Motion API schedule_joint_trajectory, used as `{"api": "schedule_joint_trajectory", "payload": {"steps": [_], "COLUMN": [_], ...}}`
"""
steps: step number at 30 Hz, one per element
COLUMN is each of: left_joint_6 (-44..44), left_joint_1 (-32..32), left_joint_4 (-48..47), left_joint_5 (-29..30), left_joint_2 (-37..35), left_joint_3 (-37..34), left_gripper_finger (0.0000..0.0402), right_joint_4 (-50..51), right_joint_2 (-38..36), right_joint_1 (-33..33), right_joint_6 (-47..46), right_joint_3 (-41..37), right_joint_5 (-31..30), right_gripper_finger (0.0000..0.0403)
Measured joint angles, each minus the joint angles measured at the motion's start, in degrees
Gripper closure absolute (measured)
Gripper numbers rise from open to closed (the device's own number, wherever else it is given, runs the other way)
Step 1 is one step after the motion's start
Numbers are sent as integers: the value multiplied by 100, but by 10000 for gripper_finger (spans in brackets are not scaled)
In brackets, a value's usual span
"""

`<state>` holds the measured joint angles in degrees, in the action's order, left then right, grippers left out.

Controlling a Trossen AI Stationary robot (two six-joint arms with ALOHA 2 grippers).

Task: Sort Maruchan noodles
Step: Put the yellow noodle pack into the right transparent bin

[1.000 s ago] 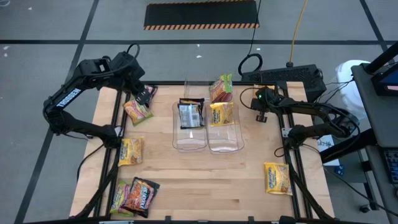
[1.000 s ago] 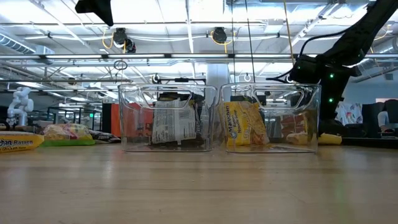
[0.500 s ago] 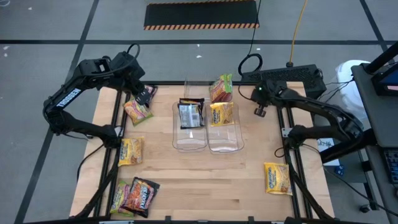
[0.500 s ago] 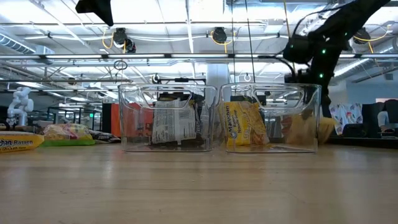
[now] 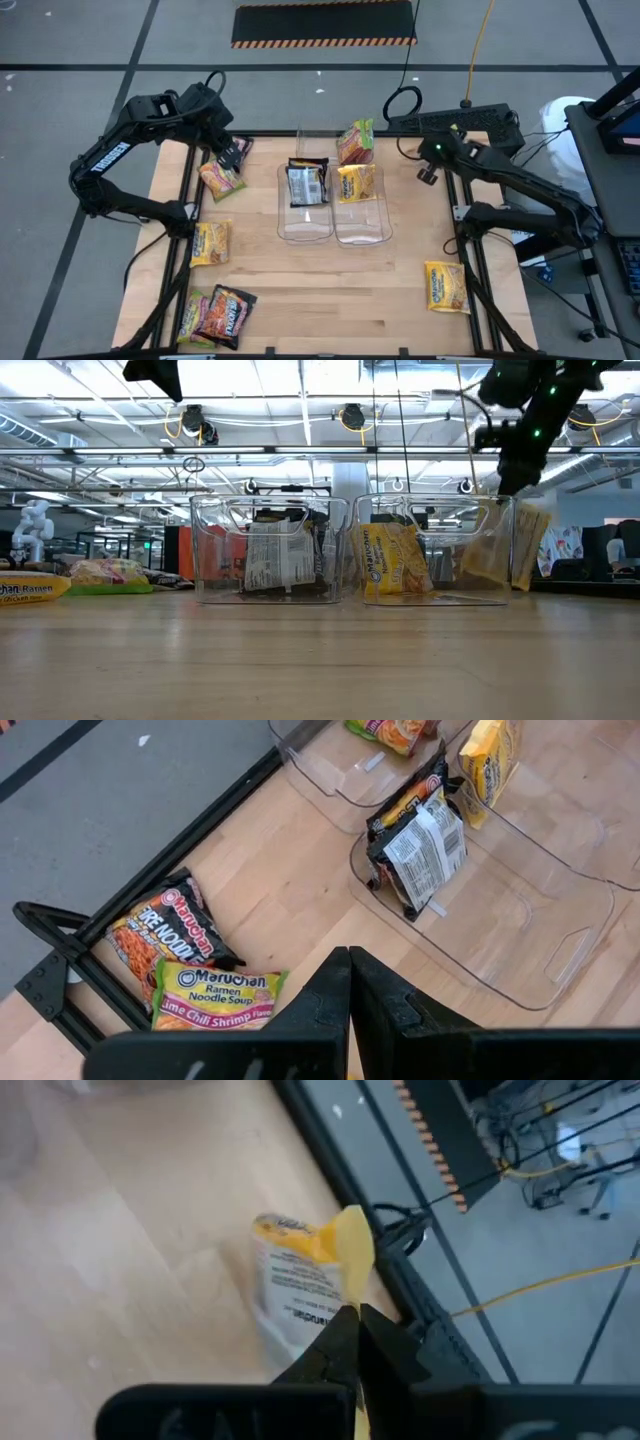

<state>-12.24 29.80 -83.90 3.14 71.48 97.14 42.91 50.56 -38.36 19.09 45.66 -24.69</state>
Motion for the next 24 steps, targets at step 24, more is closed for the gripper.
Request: {"api": "schedule_joint_trajectory", "payload": {"steps": [24], "left_joint_6": [1], "left_joint_1": [-1], "left_joint_4": [7], "left_joint_5": [0], "left_joint_2": [0], "left_joint_3": [0], "left_gripper_finger": [394], "right_joint_4": [674], "right_joint_2": [522], "right_joint_1": [1835], "right_joint_6": [293], "right_joint_3": [2298], "right_joint_5": [-1121], "right_gripper_finger": [403]}}
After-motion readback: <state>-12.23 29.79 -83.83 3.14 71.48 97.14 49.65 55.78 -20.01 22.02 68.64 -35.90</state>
